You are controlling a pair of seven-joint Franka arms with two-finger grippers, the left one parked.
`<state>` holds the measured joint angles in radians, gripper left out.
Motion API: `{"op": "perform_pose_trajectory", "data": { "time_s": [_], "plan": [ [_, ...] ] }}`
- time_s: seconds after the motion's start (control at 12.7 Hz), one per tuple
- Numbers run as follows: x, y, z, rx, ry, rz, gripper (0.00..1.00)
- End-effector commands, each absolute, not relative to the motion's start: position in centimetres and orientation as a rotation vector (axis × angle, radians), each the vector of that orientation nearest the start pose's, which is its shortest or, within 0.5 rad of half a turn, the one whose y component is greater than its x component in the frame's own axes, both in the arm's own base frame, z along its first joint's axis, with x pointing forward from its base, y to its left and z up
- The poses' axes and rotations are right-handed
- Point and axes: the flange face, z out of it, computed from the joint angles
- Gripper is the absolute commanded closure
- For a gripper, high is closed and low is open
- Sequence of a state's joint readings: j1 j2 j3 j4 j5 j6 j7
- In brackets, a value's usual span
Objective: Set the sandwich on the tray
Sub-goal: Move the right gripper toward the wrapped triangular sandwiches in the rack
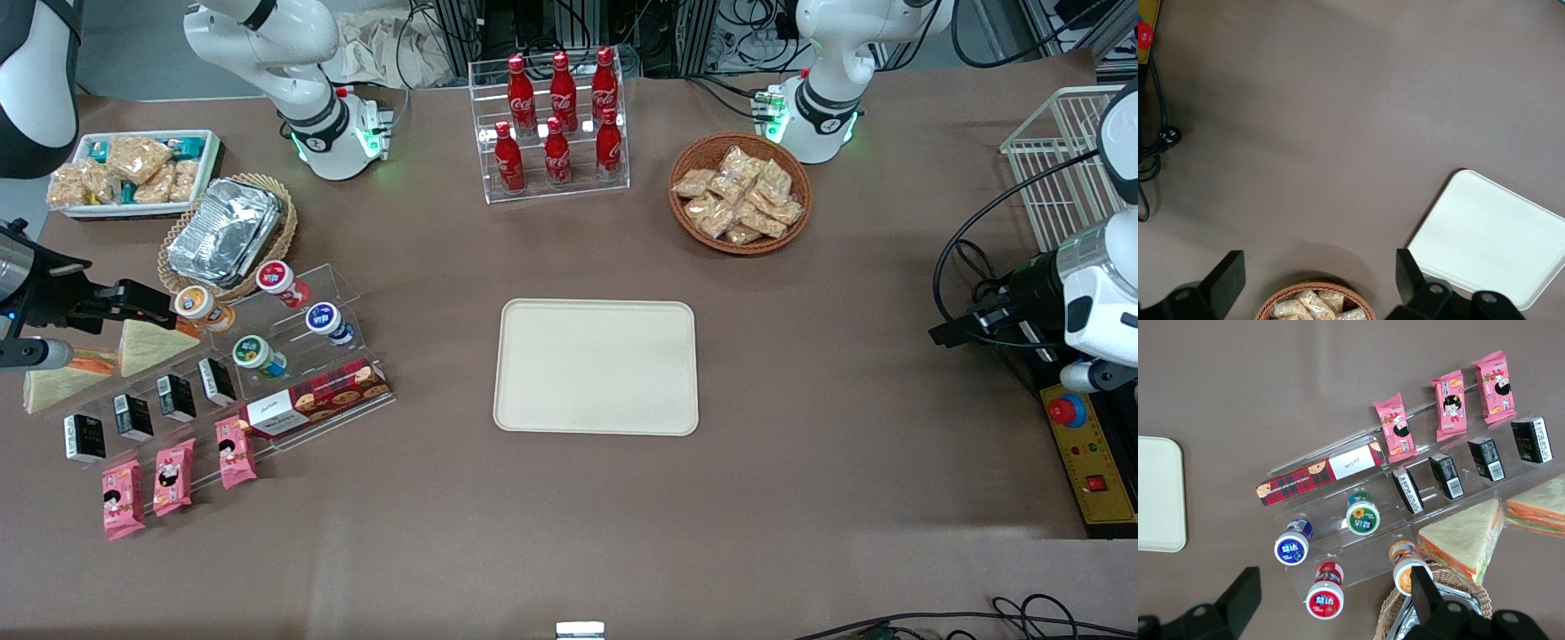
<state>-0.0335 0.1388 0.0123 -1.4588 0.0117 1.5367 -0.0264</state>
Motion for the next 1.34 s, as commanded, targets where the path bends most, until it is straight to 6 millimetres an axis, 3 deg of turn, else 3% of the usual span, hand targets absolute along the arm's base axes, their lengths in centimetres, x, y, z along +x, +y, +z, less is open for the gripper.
{"op": "perform_pose_trajectory", "data": {
  "time_s": [0.0,0.63,1.02,1.26],
  "plan": [
    [59.4,-1.2,59.6,-3.114,-0.015,0.109,0.00],
    [59.3,-1.0,60.0,-3.087,0.003,0.105,0.00],
    [59.4,-2.1,60.2,-3.093,0.036,0.088,0.00],
    [59.2,-4.5,60.3,-3.092,0.163,0.083,0.00]
  ]
}}
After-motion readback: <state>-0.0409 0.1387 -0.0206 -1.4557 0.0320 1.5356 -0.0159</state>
